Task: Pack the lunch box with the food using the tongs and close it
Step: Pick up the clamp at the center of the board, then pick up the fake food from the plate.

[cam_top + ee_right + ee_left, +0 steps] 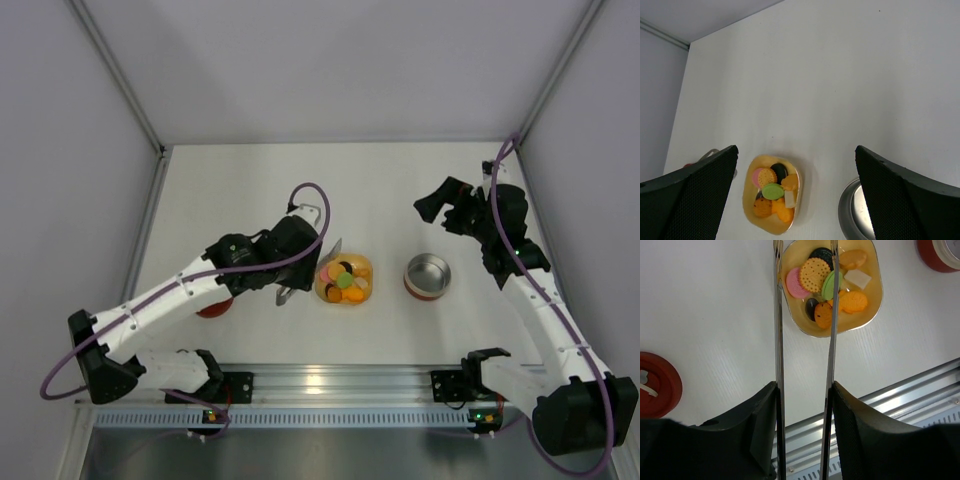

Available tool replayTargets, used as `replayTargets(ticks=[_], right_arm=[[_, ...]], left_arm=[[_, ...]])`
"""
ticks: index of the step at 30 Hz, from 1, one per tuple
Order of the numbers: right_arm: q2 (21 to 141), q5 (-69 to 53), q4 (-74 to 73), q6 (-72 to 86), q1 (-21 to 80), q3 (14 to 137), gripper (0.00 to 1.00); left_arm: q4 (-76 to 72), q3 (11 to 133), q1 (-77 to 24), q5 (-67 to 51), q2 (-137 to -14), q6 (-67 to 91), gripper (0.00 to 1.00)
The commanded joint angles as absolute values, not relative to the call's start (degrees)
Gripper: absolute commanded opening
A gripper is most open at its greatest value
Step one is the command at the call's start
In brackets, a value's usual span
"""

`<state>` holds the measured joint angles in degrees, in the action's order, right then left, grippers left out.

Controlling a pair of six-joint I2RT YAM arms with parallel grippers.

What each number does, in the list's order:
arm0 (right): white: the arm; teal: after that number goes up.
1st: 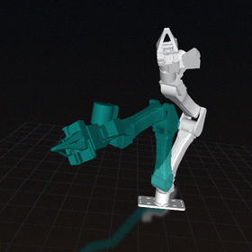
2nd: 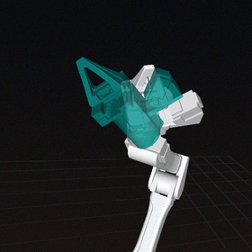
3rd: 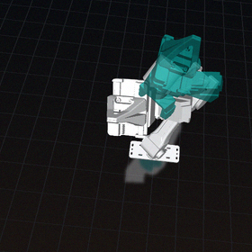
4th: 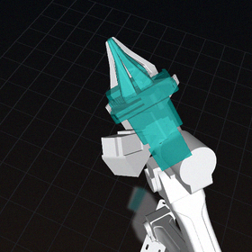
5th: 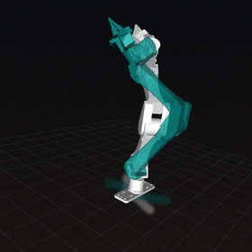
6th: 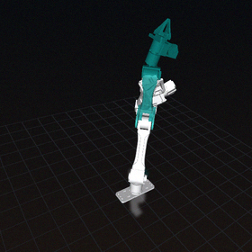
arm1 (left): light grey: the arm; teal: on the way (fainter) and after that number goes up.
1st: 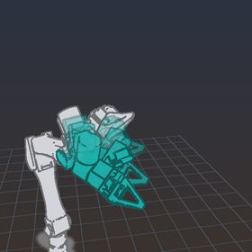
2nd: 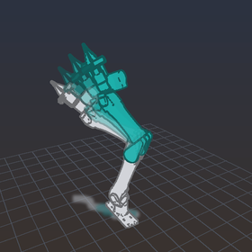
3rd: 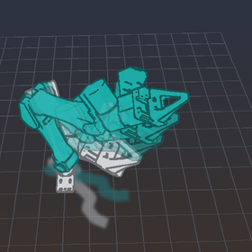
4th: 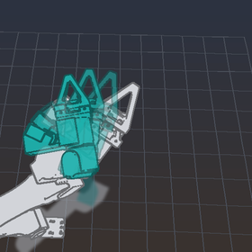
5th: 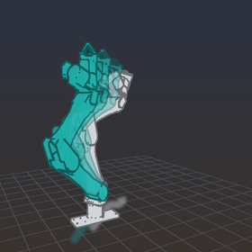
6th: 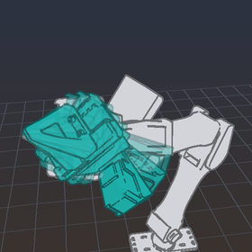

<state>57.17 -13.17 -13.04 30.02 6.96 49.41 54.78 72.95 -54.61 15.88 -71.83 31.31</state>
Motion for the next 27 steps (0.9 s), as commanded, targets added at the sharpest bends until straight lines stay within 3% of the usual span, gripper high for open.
replayTargets(ticks=[1,27], right_arm=[[56.7,-12.9,-13.7,29.3,6.9,51.2,1.0],[56.5,-13.0,-12.8,29.7,6.9,49.3,1.0]], left_arm=[[56.2,74.1,-56.2,14.2,-70.3,30.9,0.5],[51.4,68.1,-60.9,11.3,-74.4,30.9,0.5]])
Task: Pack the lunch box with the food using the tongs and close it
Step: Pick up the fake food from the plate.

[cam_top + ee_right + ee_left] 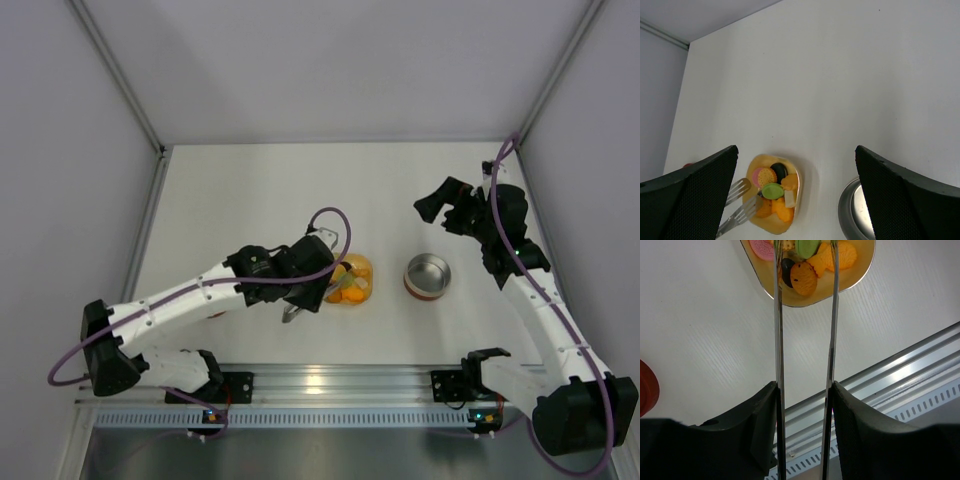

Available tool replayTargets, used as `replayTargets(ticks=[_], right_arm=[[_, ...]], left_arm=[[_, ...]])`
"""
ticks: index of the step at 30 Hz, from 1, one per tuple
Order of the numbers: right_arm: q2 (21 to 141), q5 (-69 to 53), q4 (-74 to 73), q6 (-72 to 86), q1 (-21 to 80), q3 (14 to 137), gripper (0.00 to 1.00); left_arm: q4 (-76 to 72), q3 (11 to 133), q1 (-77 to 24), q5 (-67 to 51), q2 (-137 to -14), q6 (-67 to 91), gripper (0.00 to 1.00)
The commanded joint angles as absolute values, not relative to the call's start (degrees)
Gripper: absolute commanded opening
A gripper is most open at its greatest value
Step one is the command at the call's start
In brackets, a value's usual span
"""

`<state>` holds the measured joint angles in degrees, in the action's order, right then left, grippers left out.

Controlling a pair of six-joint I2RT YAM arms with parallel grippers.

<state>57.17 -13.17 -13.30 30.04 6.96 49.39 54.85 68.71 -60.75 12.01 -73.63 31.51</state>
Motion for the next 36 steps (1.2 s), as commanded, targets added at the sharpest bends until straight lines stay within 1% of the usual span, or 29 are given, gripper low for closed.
replayTargets(ticks=[1,14,19,32,33,35,36], right_arm=[[56.5,-13.1,-12.7,29.7,6.9,49.2,0.99],[56.0,-12.8,-12.8,29.4,6.9,48.8,1.0],[55.9,-12.7,-12.8,29.4,6.9,48.5,1.0],[55.2,-12.4,-13.3,29.3,6.9,48.6,0.99],[55.2,-12.4,-13.3,29.4,6.9,48.6,0.99],[55.1,-12.5,-13.3,29.4,6.9,48.6,0.99],[55.0,-12.4,-13.4,29.4,6.9,48.7,0.99]], left_arm=[[50.9,67.9,-60.9,11.3,-74.4,30.5,0.5],[47.7,67.0,-60.9,10.1,-77.7,29.5,0.5],[47.6,66.4,-60.9,10.1,-78.7,29.3,0.49],[48.0,66.2,-60.9,9.7,-78.3,29.4,0.33],[48.2,66.3,-60.9,9.8,-78.1,29.4,0.3],[48.5,66.9,-60.9,10.0,-77.8,29.4,0.27],[49.0,67.2,-60.9,10.5,-77.6,29.6,0.2]])
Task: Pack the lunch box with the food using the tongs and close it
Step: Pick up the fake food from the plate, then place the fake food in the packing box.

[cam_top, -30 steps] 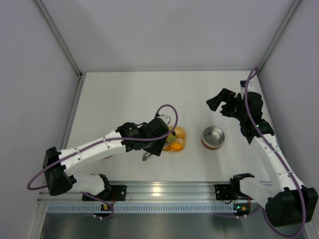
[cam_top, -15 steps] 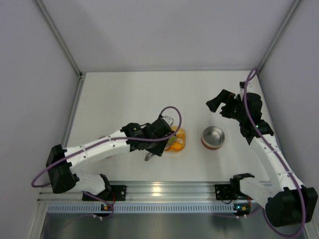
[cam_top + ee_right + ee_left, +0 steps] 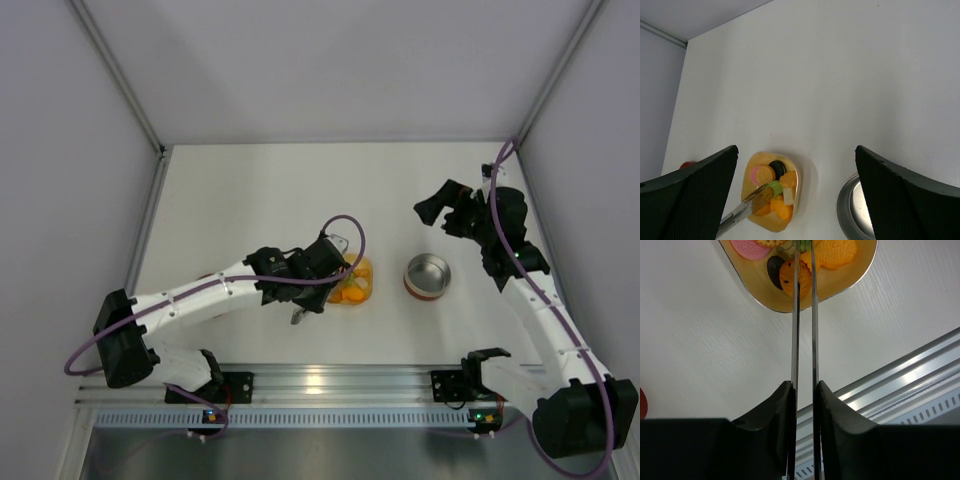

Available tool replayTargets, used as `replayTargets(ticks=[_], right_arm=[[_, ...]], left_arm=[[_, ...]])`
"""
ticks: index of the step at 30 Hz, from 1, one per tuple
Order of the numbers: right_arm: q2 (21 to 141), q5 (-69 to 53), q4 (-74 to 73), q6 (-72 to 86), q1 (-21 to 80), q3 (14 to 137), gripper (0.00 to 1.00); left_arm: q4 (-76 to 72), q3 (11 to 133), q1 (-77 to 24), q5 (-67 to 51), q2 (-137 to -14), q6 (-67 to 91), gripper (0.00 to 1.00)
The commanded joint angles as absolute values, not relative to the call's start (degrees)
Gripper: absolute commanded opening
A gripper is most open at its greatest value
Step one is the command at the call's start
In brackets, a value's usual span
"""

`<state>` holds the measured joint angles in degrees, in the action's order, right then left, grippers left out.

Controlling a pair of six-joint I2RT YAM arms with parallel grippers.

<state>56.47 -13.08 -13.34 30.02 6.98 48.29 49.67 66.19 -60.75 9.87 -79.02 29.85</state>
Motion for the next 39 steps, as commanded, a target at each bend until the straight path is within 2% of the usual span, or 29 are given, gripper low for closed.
replayTargets(ticks=[1,4,8,14,20,31,39], right_arm=[[54.8,-12.3,-13.7,29.4,6.9,48.8,0.99],[54.8,-12.1,-14.1,29.3,6.9,49.4,0.99],[54.6,-11.9,-14.9,29.0,6.9,50.1,0.99],[54.3,-11.3,-15.8,28.7,6.9,51.0,0.99],[52.6,-8.3,-18.7,27.2,6.9,52.7,0.99],[50.5,-3.8,-23.1,25.1,6.9,54.7,0.99],[49.9,-3.4,-23.9,24.6,6.9,54.6,1.0]], left_arm=[[49.5,67.8,-60.9,10.8,-77.5,29.6,0.16],[51.9,70.5,-60.9,11.6,-77.2,30.0,0.07],[55.3,74.3,-60.9,12.5,-76.5,30.1,0.0],[56.5,79.3,-60.9,11.0,-75.8,28.8,0.0],[51.3,84.2,-60.9,6.5,-78.6,26.4,0.0],[41.8,89.4,-61.0,-3.9,-88.5,24.1,0.0],[38.9,91.2,-61.8,-5.8,-94.8,23.9,0.02]])
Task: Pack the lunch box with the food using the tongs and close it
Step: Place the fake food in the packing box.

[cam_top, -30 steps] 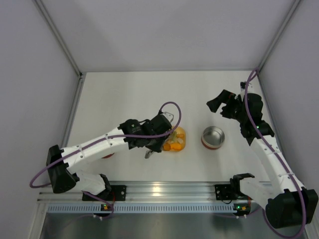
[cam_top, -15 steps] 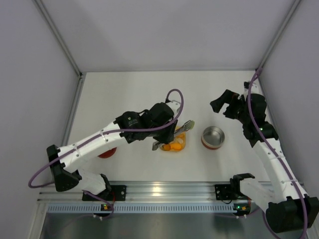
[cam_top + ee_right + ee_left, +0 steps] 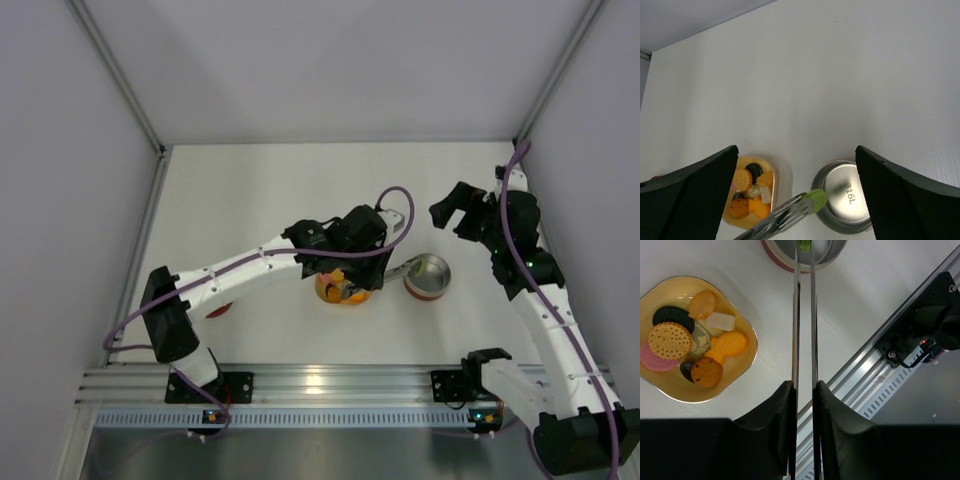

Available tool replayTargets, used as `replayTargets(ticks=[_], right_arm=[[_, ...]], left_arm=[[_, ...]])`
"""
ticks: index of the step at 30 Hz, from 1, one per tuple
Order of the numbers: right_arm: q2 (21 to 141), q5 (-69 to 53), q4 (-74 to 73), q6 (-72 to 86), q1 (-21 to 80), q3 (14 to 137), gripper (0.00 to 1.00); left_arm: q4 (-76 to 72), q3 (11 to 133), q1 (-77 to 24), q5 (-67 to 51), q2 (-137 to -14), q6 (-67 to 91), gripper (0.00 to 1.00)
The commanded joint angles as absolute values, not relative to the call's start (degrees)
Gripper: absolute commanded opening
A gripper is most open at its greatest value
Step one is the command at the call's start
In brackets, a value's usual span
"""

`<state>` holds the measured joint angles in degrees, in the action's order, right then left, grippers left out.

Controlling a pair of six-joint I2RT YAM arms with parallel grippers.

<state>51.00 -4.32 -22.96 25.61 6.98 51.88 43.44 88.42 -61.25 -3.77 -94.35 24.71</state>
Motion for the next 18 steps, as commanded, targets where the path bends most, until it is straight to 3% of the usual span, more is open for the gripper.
replayTargets(ticks=[1,11,18], right_arm=[[49.9,-3.5,-23.8,24.6,6.9,54.5,1.0],[50.1,-3.9,-23.7,24.6,7.0,54.7,0.99],[50.2,-3.7,-24.1,24.2,6.9,55.2,1.0]], left_arm=[[38.7,91.2,-61.8,-5.9,-95.2,23.9,0.03],[36.0,91.3,-62.0,-7.3,-98.7,24.0,0.09],[35.8,92.0,-62.0,-7.6,-99.8,23.7,0.31]])
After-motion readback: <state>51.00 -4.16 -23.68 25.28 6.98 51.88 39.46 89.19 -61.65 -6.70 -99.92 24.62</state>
